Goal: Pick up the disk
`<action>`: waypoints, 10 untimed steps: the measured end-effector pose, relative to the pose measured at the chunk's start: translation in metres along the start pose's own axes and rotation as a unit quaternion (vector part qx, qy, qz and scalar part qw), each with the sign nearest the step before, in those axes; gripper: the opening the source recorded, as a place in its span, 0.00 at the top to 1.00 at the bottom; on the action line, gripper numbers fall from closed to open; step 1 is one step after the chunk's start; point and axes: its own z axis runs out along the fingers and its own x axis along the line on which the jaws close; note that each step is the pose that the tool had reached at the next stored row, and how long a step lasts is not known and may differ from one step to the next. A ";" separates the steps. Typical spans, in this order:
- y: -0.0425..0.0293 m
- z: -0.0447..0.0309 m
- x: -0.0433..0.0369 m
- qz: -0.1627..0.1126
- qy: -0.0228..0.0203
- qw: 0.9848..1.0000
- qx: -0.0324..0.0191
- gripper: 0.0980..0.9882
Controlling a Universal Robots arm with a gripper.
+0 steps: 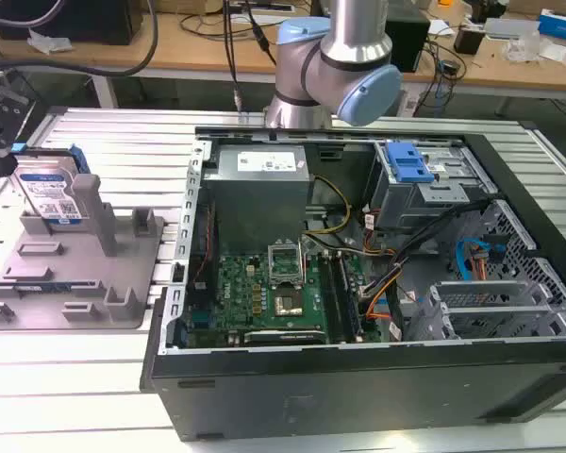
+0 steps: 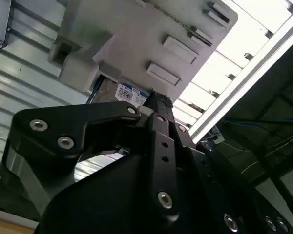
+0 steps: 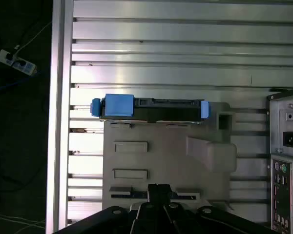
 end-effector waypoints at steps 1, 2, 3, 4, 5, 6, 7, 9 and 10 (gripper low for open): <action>0.0000 0.0000 0.0000 0.000 0.000 1.000 0.000 0.99; 0.0000 0.0000 0.0000 0.000 0.000 1.000 0.000 0.99; 0.0000 0.0000 0.0000 0.000 0.000 1.000 0.000 0.99; 0.0000 0.0000 0.0000 0.000 0.000 1.000 0.000 0.99; 0.0000 0.0000 0.0000 -0.001 0.000 1.000 0.000 0.99; 0.0000 0.0000 0.0000 -0.008 0.000 1.000 0.000 0.99; 0.0000 0.0001 0.0000 -0.031 0.001 1.000 0.000 0.99; 0.0000 0.0003 0.0000 -0.064 0.002 0.998 0.000 0.99; 0.0000 0.0003 0.0000 -0.073 0.003 0.997 0.000 0.99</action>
